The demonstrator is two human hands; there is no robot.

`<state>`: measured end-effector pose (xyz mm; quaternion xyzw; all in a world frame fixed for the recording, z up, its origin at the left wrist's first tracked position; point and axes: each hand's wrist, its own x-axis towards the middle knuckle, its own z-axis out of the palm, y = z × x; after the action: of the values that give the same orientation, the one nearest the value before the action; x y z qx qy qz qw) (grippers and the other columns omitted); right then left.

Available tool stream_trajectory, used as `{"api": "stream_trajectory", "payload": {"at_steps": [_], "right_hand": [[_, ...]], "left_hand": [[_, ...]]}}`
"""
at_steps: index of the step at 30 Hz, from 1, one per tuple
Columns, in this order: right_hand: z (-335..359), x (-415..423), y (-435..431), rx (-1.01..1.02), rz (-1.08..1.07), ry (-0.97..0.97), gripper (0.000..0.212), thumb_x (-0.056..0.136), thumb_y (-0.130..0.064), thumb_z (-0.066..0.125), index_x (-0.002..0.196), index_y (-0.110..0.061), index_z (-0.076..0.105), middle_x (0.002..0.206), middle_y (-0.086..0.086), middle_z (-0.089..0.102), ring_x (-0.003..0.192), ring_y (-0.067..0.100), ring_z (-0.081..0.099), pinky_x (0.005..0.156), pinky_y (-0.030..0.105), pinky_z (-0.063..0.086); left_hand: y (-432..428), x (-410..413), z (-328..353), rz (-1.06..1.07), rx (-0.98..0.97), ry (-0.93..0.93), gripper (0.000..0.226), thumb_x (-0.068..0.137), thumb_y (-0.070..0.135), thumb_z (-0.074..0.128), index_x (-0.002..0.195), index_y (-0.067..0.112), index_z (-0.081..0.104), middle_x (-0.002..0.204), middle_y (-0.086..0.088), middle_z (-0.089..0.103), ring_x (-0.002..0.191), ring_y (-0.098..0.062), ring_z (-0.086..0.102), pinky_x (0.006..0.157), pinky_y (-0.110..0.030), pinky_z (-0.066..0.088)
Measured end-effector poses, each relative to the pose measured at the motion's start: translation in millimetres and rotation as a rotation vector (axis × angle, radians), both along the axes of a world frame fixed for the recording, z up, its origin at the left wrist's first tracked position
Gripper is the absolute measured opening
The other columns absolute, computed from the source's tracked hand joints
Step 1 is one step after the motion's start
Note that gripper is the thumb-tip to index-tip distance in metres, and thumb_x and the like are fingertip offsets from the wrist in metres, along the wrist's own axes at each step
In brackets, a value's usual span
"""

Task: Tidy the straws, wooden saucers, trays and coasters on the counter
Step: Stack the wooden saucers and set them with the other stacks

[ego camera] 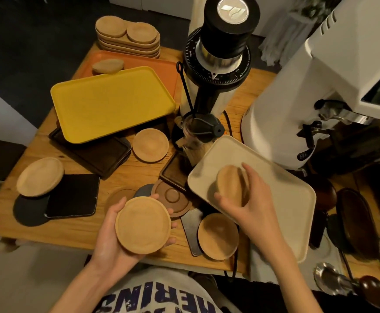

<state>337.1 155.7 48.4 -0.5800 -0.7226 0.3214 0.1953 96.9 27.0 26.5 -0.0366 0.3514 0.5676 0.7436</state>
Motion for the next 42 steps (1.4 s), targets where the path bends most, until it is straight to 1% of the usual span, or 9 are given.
{"api": "stream_trajectory", "payload": {"at_steps": [4,9,18,26,30,34,36,39,42], "right_hand": [[8.9,-49.8,-45.8,-0.03,0.178,0.103,0.088,0.064,-0.081,0.065,0.135,-0.065,0.015,0.131,-0.05,0.022,0.126,-0.016,0.029,0.094,0.01,0.031],[-2.1,-95.2,-79.6,-0.07,0.398,0.089,0.094,0.069,-0.069,0.073,0.145,-0.047,0.021,0.146,-0.03,0.028,0.135,-0.008,0.023,0.11,0.02,0.031],[-14.5,-120.4,-96.2,-0.084,0.384,0.097,0.094,0.072,-0.072,0.067,0.148,-0.038,0.023,0.155,-0.018,0.025,0.142,0.0,0.018,0.118,0.033,0.028],[-20.3,-120.8,-98.0,-0.154,0.305,0.174,0.093,0.076,-0.073,0.063,0.151,-0.043,0.017,0.161,-0.022,0.012,0.147,-0.006,0.008,0.119,0.024,0.016],[-31.4,-95.9,-103.3,-0.104,0.164,0.084,0.077,0.085,-0.074,0.052,0.15,-0.04,0.026,0.158,-0.025,0.017,0.144,-0.01,0.015,0.116,0.019,0.021],[-48.0,-63.4,-113.3,-0.027,0.005,-0.134,0.07,0.088,-0.052,0.064,0.148,-0.033,0.032,0.157,-0.017,0.019,0.144,0.001,0.021,0.114,0.021,0.022],[-55.0,-51.9,-118.2,0.032,-0.092,-0.242,0.074,0.085,-0.041,0.073,0.148,-0.026,0.037,0.157,-0.004,0.025,0.145,0.014,0.022,0.116,0.033,0.027],[-62.3,-49.3,-122.5,-0.007,-0.245,-0.377,0.083,0.08,-0.043,0.077,0.148,-0.015,0.038,0.156,0.018,0.027,0.145,0.038,0.021,0.116,0.053,0.028],[-68.7,-52.2,-122.8,-0.049,-0.351,-0.398,0.092,0.078,-0.045,0.079,0.15,-0.008,0.034,0.152,0.029,0.027,0.141,0.048,0.024,0.114,0.06,0.027]], "left_hand": [[2.4,-2.0,-4.8,0.026,-0.057,0.1,0.06,0.086,0.059,0.045,0.122,0.016,0.066,0.122,-0.023,0.065,0.106,-0.039,0.064,0.082,-0.057,0.053],[3.6,-2.1,-8.0,0.048,-0.119,0.284,0.049,0.081,0.055,0.05,0.092,0.017,0.079,0.095,-0.012,0.075,0.081,-0.022,0.073,0.064,-0.035,0.058],[-0.5,-20.6,-22.6,0.004,-0.188,0.285,0.048,0.069,0.059,0.063,0.089,0.017,0.079,0.09,-0.012,0.076,0.077,-0.024,0.073,0.062,-0.037,0.058],[4.6,-32.6,-25.0,-0.055,-0.195,0.166,0.049,0.07,0.06,0.063,0.097,0.022,0.077,0.096,-0.013,0.076,0.081,-0.027,0.074,0.065,-0.041,0.058],[8.6,-44.2,-23.4,-0.082,-0.17,0.075,0.07,0.067,0.062,0.069,0.123,0.021,0.064,0.123,-0.023,0.064,0.11,-0.044,0.061,0.081,-0.053,0.052],[11.8,-54.7,-24.4,-0.143,-0.108,-0.007,0.068,0.064,0.058,0.075,0.12,0.019,0.065,0.123,-0.029,0.061,0.104,-0.052,0.059,0.072,-0.054,0.05],[12.4,-59.8,-24.1,-0.168,-0.095,-0.016,0.067,0.065,0.058,0.074,0.119,0.018,0.066,0.121,-0.03,0.061,0.102,-0.053,0.059,0.072,-0.054,0.05],[13.1,-67.6,-25.0,-0.19,-0.091,-0.028,0.069,0.067,0.059,0.072,0.122,0.017,0.064,0.123,-0.031,0.059,0.103,-0.053,0.058,0.072,-0.053,0.05],[11.9,-73.7,-25.8,-0.215,-0.085,-0.021,0.07,0.071,0.06,0.068,0.124,0.015,0.062,0.126,-0.032,0.056,0.104,-0.052,0.057,0.072,-0.053,0.05]]}}
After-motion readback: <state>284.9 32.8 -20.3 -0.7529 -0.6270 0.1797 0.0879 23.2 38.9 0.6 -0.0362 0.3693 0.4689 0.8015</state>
